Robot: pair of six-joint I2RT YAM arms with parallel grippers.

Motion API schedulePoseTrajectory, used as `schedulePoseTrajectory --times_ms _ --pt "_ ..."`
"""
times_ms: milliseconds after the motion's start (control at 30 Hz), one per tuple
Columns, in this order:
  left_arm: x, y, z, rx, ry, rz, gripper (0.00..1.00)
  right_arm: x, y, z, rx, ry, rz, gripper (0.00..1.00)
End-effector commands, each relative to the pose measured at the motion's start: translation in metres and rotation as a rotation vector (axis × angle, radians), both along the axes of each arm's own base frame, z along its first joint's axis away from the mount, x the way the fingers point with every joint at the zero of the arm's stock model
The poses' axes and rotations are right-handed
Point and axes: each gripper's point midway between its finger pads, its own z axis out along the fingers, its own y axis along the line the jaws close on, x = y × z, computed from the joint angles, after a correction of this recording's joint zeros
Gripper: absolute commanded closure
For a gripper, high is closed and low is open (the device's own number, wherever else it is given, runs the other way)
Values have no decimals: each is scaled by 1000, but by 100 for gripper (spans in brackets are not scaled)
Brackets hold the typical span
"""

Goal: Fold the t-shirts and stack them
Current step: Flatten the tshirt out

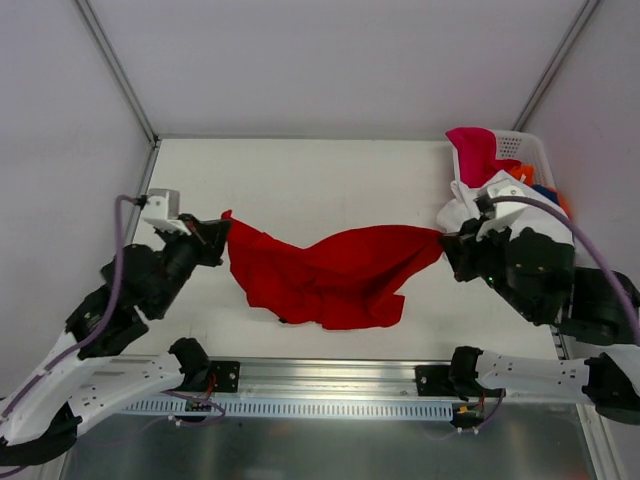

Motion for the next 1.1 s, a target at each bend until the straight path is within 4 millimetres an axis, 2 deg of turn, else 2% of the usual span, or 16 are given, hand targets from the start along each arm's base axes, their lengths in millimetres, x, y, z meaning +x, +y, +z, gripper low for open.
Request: schedulePoseTrajectory --times_ms 0,100,167,233,300,333,367,433,467,533,567,667,733,800,933,1067 --pt "-34 25 33 16 -90 -84 100 -20 -39 41 147 -59 46 99" --pt "-62 33 62 -45 -184 -187 100 -37 -40 60 268 -76 144 99" --pt "-82 39 83 -100 -247 -253 100 -56 -26 68 314 -81 294 100" --pt "-104 33 99 -137 -290 -365 100 -80 -2 70 342 -45 468 99" --pt "-125 38 121 -187 -340 -435 100 -92 13 73 359 -16 559 99" --pt "-140 33 130 -199 -365 -515 100 -101 26 71 342 19 629 99" --pt "-156 40 147 -228 -412 -555 100 -106 29 75 346 26 661 99" --pt "-180 42 165 -248 -464 -642 100 -122 36 79 353 51 756 99" --pt "-206 47 182 -262 -527 -730 100 -129 38 89 375 43 798 99" --pt "-227 53 198 -268 -585 -770 100 -147 37 109 422 23 901 100" --pt "-251 59 212 -272 -643 -834 100 -155 33 121 453 -2 939 100" --pt "-287 68 237 -267 -738 -901 100 -180 11 166 584 -87 1038 99" --pt "-302 69 246 -269 -761 -920 100 -192 -7 185 635 -142 1076 99" --pt "-322 69 256 -269 -787 -968 100 -199 -19 192 657 -174 1083 100" --pt "-349 66 268 -258 -812 -1022 100 -204 -23 185 642 -194 1060 100" --pt "-351 69 270 -264 -826 -998 100 -202 -23 176 620 -234 986 100"
